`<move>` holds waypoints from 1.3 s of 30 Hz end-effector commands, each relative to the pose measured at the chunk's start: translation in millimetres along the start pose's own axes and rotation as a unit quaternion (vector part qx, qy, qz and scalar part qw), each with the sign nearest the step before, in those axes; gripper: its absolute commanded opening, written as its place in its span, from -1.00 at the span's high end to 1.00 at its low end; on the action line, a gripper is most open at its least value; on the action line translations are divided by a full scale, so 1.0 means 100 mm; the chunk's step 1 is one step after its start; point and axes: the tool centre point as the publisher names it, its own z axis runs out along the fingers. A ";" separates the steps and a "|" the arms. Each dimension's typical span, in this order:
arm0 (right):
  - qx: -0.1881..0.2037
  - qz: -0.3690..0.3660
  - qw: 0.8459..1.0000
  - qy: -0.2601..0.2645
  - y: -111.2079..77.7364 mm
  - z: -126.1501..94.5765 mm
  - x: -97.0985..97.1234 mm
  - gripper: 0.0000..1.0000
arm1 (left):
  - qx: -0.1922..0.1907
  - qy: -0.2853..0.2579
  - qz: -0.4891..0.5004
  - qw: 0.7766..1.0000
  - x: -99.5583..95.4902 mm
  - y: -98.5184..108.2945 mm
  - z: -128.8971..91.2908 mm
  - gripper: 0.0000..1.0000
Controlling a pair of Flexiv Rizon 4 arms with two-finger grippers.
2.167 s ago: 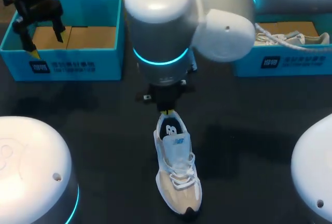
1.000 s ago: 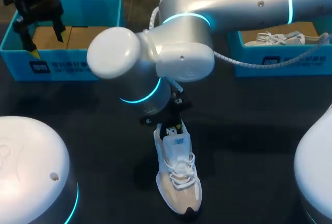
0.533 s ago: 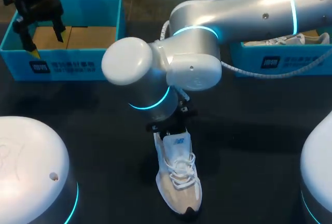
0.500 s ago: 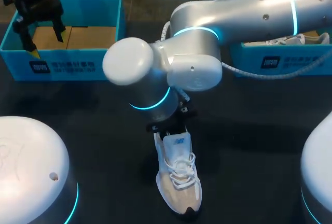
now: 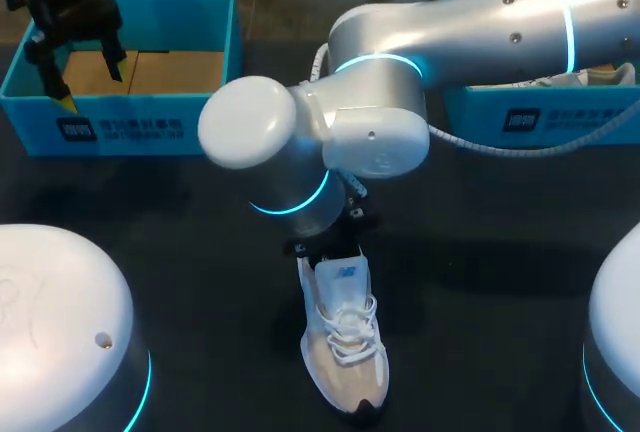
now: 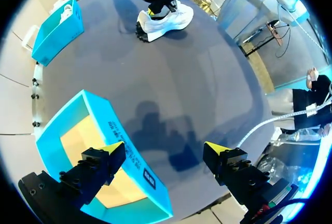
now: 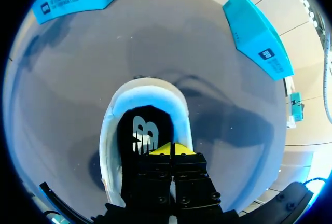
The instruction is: Take the shoe out of the shoebox, open the shoe tongue, remove and reinsert the insole, then place the shoe into the shoebox
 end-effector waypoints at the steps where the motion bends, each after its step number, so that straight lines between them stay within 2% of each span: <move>1: 0.013 -0.004 1.000 0.014 0.00 0.26 0.09 1.00 | -0.001 0.001 0.000 1.000 0.00 0.00 0.00 -1.00; 6: 0.026 -0.006 0.999 0.025 0.00 0.35 0.14 1.00 | -0.001 0.001 0.000 1.000 0.00 0.00 0.00 -1.00; 10: 0.012 -0.010 1.000 0.023 -0.01 0.16 0.11 1.00 | -0.001 0.001 0.000 1.000 0.00 0.00 0.00 -1.00; 13: -0.016 -0.020 0.999 0.026 0.02 -0.05 0.12 1.00 | -0.001 0.001 0.000 1.000 0.00 0.00 0.00 -1.00; 15: -0.013 -0.023 0.999 0.023 0.06 -0.11 0.15 1.00 | -0.001 0.001 0.000 1.000 0.00 0.00 0.00 -1.00; 17: -0.013 -0.031 0.999 0.032 0.10 -0.09 0.18 1.00 | -0.001 0.001 0.000 1.000 0.00 0.00 0.00 -1.00; 24: 0.010 -0.036 0.994 0.103 0.14 0.18 0.36 1.00 | -0.001 0.001 0.000 1.000 0.00 0.00 0.00 -1.00; 30: 0.032 -0.038 0.992 0.116 0.14 0.31 0.43 1.00 | -0.001 0.001 0.000 1.000 0.00 0.00 0.00 -1.00; 33: 0.023 -0.033 0.993 0.114 0.11 0.18 0.39 1.00 | -0.001 0.001 0.000 1.000 0.00 0.00 0.00 -1.00; 39: 0.000 -0.039 0.994 0.101 0.11 -0.26 0.26 1.00 | -0.001 0.001 0.000 1.000 0.00 0.00 0.00 -1.00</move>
